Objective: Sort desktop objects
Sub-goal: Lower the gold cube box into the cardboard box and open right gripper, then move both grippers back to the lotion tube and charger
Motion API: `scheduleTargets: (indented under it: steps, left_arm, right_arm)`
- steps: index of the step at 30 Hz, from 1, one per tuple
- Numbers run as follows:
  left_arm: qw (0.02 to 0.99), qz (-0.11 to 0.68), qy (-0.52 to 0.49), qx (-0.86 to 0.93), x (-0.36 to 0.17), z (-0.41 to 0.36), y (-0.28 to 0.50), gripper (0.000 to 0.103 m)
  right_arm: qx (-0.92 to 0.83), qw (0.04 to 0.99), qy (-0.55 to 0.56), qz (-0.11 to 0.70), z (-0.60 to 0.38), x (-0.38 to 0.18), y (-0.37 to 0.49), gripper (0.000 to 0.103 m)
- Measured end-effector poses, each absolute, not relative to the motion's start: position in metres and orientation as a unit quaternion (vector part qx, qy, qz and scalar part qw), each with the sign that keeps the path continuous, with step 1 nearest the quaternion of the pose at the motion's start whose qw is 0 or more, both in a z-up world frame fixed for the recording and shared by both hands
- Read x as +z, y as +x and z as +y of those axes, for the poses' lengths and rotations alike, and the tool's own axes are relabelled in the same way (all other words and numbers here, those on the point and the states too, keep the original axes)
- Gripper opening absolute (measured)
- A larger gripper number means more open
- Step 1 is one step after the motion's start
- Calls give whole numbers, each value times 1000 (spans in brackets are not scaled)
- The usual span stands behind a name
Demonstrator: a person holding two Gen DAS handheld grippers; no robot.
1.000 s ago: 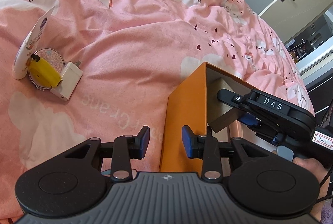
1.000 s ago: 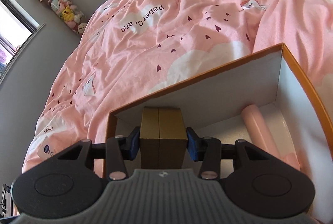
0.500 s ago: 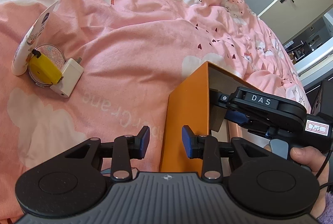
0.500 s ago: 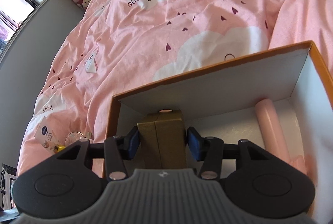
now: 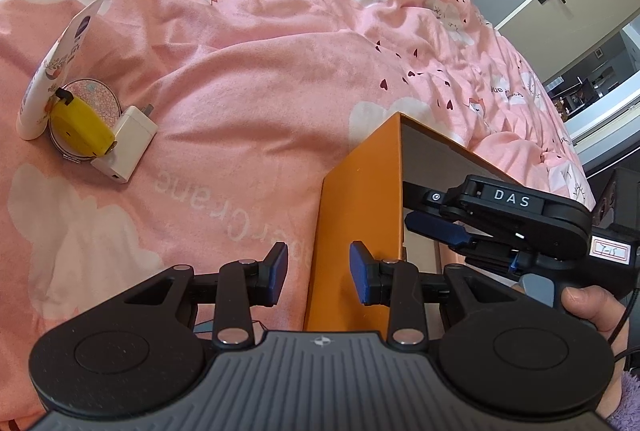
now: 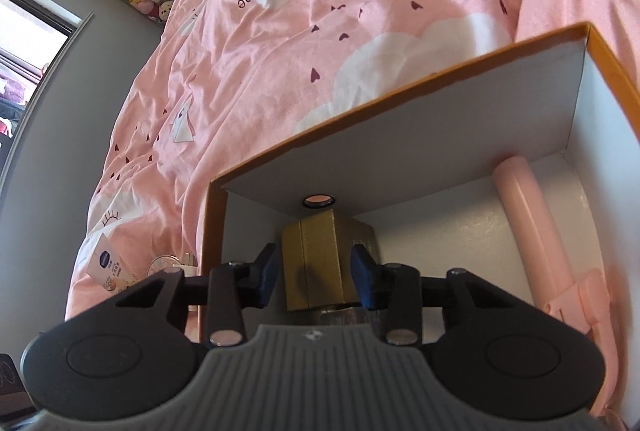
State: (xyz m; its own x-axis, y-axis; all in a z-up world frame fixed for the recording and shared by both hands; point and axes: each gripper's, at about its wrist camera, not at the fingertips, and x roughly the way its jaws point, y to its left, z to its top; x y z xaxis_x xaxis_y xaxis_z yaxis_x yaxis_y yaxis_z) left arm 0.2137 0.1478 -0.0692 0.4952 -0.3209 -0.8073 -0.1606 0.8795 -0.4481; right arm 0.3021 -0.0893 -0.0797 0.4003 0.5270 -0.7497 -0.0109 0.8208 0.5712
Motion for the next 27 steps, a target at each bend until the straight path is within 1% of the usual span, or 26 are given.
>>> scheduleTargets:
  steps: [4,8,14,21,27]
  left_arm:
    - [830,500,-242,-46,-69,148,214,38]
    - [830,500,-243,-41,-71,151,217,38]
    - [834,498,-234,-40,-68,151,216,38]
    - [854,476,-206,-23,-45,154,202,38]
    - [881,432,-190,20,-11,174,177,38]
  right_arm:
    - [163,784,273,534,-92,-94,307,43]
    - [160,769,299,541,-95,-103,308,35]
    - [163,765,307,542,-97,-102,309,34]
    - [178,801,256,511,-90,-72,291,35]
    - [222,844,184,452,-72,-28,262,35]
